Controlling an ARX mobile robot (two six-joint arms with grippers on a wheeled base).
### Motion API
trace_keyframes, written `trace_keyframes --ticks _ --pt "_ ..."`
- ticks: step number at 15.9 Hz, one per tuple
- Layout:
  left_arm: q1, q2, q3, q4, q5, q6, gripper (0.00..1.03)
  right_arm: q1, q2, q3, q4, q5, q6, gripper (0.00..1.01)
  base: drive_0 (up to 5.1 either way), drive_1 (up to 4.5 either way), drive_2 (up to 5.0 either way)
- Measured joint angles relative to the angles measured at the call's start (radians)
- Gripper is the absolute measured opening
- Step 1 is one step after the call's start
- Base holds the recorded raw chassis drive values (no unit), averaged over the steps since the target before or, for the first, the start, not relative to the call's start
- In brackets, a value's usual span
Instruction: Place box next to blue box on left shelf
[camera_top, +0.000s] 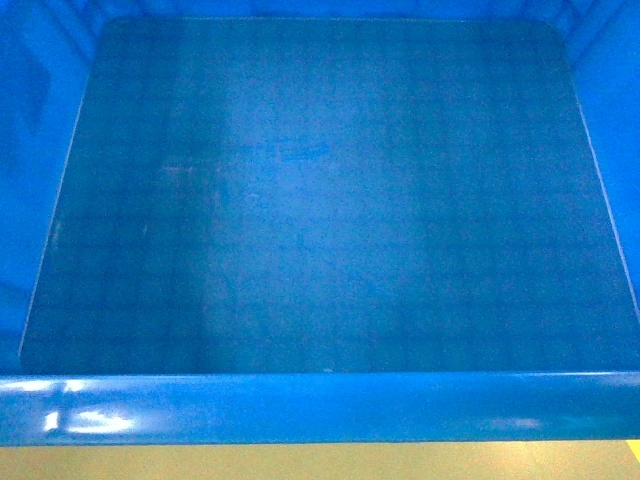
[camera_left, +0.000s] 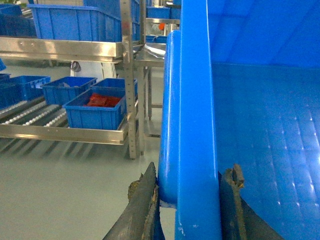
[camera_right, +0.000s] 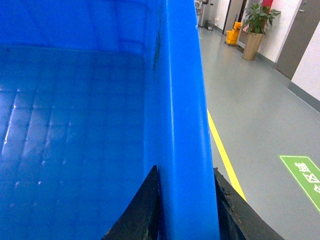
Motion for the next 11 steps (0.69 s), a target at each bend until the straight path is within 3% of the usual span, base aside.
trace_keyframes --ticks 11 --pt "0.0 0.0 0.0 0.0 0.0 0.0 0.18 0.0 0.0 0.0 0.0 0.0 0.0 0.22 0.0 4.08 -4.0"
